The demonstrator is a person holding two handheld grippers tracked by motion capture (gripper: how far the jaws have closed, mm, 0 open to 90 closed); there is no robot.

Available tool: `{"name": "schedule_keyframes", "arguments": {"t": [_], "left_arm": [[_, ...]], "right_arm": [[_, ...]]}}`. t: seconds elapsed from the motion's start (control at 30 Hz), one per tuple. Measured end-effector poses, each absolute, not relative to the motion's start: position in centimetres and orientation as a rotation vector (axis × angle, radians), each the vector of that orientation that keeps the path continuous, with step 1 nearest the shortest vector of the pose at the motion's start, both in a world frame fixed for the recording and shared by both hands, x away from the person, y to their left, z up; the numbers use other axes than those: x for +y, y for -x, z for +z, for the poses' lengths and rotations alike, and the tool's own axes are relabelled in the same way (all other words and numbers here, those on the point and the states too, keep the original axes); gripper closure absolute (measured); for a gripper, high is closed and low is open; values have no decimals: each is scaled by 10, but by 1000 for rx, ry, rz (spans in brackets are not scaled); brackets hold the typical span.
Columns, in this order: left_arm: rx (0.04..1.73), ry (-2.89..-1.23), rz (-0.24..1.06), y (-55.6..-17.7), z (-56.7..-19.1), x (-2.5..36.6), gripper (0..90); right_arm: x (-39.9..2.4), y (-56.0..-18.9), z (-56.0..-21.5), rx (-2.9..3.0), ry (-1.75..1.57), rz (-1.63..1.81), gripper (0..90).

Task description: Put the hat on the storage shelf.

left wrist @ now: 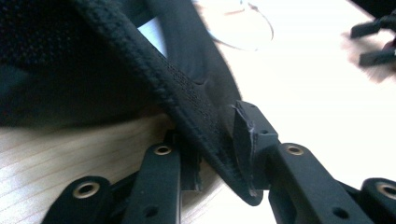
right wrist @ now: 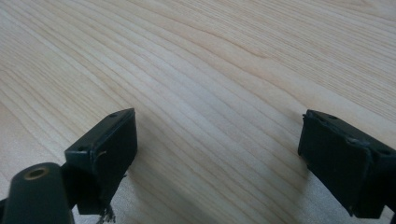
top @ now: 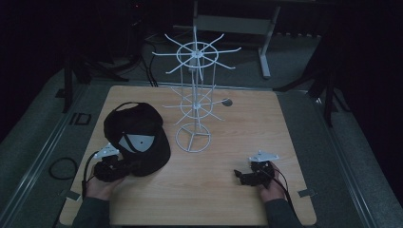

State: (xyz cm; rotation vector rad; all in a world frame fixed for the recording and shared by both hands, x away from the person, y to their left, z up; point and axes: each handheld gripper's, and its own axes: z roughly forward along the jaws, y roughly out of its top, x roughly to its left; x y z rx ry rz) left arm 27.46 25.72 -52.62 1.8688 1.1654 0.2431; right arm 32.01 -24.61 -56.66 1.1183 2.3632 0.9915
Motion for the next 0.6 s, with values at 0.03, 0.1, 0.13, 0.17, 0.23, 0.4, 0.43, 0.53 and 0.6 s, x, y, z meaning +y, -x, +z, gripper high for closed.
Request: {"name": "schedule_keyframes", "arguments": {"t": [0.03,0.1,0.13,0.17,0.23,0.4,0.43,0.53,0.6], "left_arm": [[1174,-1867,245,-275,-526,258,726],[1186,-1857,239,-274,-526,259,734],[1192,-1847,234,-274,-527,260,737],[1194,-1844,231,-274,-527,260,742],[1206,-1834,234,-274,-526,260,750],[1242,-1804,242,-274,-523,262,777],[1248,-1798,239,-274,-523,262,783],[1262,-1789,249,-273,-521,262,790],[1266,-1781,259,-273,-519,262,801]], "right_arm": [[-246,-320,-567,2363,-1118,992,117],[-246,-320,-567,2363,-1118,992,117],[-246,-320,-567,2363,-1118,992,117],[-246,-320,-567,2363,-1118,992,117],[-246,-320,-567,2364,-1118,992,117],[-246,-320,-567,2363,-1118,992,117],[-246,-320,-567,2363,-1117,992,117],[-246,-320,-567,2363,-1118,992,117],[-246,-320,-567,2363,-1118,992,117]]}}
